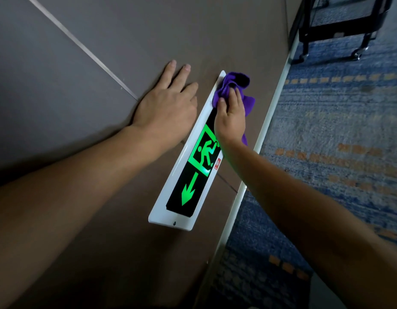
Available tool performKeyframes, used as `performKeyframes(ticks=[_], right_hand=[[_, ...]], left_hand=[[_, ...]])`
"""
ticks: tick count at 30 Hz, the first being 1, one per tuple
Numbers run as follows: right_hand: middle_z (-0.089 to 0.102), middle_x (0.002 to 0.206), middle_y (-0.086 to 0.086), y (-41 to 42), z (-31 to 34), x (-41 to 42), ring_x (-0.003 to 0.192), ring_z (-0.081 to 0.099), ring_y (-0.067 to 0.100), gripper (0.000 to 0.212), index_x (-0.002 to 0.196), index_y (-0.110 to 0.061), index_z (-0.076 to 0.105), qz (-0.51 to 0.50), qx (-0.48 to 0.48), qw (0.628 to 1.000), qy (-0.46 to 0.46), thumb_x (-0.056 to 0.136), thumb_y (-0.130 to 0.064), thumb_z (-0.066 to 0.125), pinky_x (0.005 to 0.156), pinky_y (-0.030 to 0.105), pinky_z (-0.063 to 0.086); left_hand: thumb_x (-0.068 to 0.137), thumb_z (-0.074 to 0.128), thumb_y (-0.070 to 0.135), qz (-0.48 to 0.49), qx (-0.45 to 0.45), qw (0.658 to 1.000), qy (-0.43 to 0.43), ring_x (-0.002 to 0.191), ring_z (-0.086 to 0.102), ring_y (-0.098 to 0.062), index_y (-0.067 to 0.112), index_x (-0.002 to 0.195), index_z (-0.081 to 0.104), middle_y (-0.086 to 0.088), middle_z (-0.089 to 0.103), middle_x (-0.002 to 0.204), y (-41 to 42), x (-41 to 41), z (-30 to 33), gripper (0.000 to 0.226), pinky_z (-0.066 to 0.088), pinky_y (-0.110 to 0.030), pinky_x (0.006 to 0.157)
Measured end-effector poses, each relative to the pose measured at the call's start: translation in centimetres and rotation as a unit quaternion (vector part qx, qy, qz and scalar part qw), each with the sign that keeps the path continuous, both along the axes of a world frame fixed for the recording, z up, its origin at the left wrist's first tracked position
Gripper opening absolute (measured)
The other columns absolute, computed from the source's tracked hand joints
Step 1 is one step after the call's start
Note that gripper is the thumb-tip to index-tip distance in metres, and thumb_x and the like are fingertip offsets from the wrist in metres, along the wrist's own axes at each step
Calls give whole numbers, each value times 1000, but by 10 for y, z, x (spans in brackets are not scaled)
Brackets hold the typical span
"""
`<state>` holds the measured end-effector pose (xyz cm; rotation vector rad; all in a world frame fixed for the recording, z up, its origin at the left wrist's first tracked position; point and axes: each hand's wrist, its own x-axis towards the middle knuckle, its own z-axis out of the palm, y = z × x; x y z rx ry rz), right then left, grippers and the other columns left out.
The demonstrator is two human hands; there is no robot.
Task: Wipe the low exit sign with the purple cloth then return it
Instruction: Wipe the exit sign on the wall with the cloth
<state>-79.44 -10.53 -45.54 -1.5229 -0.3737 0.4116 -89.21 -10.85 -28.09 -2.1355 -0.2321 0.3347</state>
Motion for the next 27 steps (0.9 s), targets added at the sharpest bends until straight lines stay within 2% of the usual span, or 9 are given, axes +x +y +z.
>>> performKeyframes(ticks=[3,6,10,13,17,20,22,24,27], right_hand=[[40,167,-1,-22,-22,-32,157,32,23,46,154,-24,45,31,-6,999,-12,110,-36,42,124,53,36],[56,149,0,-50,-37,-76,149,42,28,33,137,-19,57,56,7,998,-27,107,-30,47,115,58,43],[57,146,-7,-72,-27,-130,155,34,24,30,128,-23,60,69,50,995,-55,104,-34,46,119,57,36],[57,147,-2,-86,-22,-161,157,31,27,24,123,-19,61,80,84,990,-83,105,-30,49,118,57,36],[55,151,1,-111,-38,-196,163,17,23,23,118,-19,64,122,75,980,-138,106,-32,49,122,56,32],[54,152,1,-110,-40,-196,163,17,22,24,117,-20,62,125,65,983,-120,106,-34,47,122,56,32],[56,145,2,-99,-31,-181,158,28,27,25,115,-19,60,108,61,989,-80,105,-36,45,118,58,35],[56,142,4,-86,-22,-159,151,37,32,33,120,-16,59,82,53,994,-50,103,-38,41,114,59,37],[54,146,3,-70,-15,-129,153,34,28,39,132,-17,58,61,40,996,-43,104,-38,39,118,56,35]], left_hand=[[97,21,21,11,6,1000,1,157,13,-40,8,146,53,-13,36,162,0,0,-2,60,4,-59,126],[97,26,18,9,-7,1000,-11,156,16,-41,5,139,59,-15,41,158,0,3,-2,55,4,-58,127],[98,32,13,18,-29,999,-28,155,18,-40,1,133,62,-17,46,154,1,3,-2,48,3,-56,127],[96,31,12,18,-49,998,-37,155,18,-39,1,131,63,-17,47,153,1,4,-2,48,1,-54,128],[95,32,10,14,-58,997,-49,155,19,-38,0,128,64,-17,50,151,2,2,0,47,0,-53,128],[95,33,10,11,-57,997,-54,155,20,-38,1,126,65,-16,53,147,1,2,-2,46,2,-52,128],[94,32,9,10,-61,996,-57,155,21,-38,1,124,66,-16,55,144,1,2,-2,46,2,-50,128],[94,32,10,10,-60,997,-57,155,20,-38,1,123,66,-16,55,143,2,2,-2,46,2,-50,128],[95,32,12,11,-52,997,-52,156,18,-38,2,125,65,-15,53,146,2,3,-3,45,1,-50,128]])
